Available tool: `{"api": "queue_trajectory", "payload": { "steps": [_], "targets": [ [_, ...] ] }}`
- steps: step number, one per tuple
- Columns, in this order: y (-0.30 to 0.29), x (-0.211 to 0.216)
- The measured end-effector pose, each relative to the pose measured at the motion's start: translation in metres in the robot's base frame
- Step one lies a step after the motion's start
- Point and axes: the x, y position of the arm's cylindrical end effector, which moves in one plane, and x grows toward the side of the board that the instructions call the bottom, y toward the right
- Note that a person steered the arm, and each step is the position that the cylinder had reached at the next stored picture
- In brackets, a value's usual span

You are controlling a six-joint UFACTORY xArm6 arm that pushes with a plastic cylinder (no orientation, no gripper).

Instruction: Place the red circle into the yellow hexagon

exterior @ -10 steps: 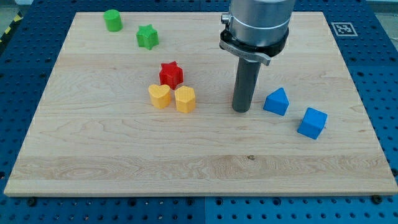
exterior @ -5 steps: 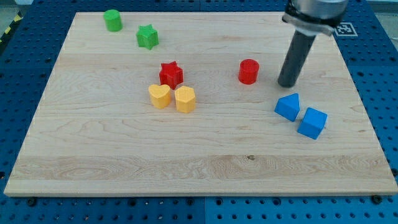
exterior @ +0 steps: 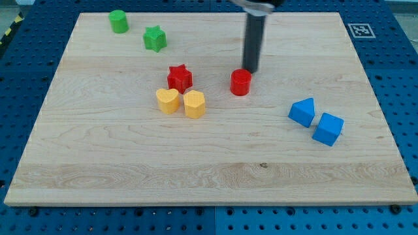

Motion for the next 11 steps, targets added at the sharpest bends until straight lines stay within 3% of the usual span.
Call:
{"api": "queue_trajectory", "payload": {
  "steps": [1,2,5,9,11],
  "targets": [
    [0.022,0.048],
    [-0.027,0.064],
    [0.013,0.034],
    [-0.069,0.007],
    [-0.097,0.039]
  ]
}}
